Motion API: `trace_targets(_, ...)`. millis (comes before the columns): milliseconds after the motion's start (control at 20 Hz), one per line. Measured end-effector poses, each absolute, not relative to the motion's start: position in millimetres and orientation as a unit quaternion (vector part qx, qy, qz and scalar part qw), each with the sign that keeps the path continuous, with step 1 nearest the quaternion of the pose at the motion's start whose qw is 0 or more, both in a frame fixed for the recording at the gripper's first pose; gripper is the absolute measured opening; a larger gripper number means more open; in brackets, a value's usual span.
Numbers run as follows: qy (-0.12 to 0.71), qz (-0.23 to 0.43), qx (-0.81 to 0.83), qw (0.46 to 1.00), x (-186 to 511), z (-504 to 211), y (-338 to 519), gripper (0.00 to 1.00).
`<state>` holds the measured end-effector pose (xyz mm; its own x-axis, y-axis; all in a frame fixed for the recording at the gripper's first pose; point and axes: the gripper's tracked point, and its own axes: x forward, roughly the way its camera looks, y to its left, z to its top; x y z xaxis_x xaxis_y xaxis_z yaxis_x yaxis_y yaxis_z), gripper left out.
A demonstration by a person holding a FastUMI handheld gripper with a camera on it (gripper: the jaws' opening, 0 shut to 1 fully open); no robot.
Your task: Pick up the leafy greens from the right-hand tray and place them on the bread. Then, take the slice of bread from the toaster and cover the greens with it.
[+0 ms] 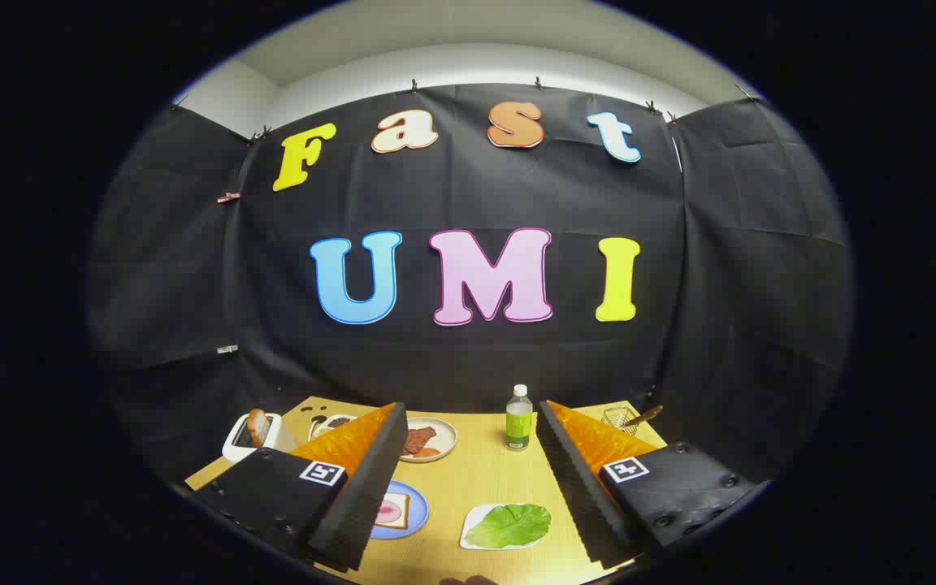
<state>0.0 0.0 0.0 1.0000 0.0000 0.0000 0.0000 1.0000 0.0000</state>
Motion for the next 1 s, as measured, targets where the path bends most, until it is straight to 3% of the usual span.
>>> trace_targets(650, -0.047, 0.001, 0.006, 0.999, 14, 24, -3, 0.99)
trace_targets(1000, -0.015, -0.021, 0.001, 1.000, 37, -1, -26, 0.99)
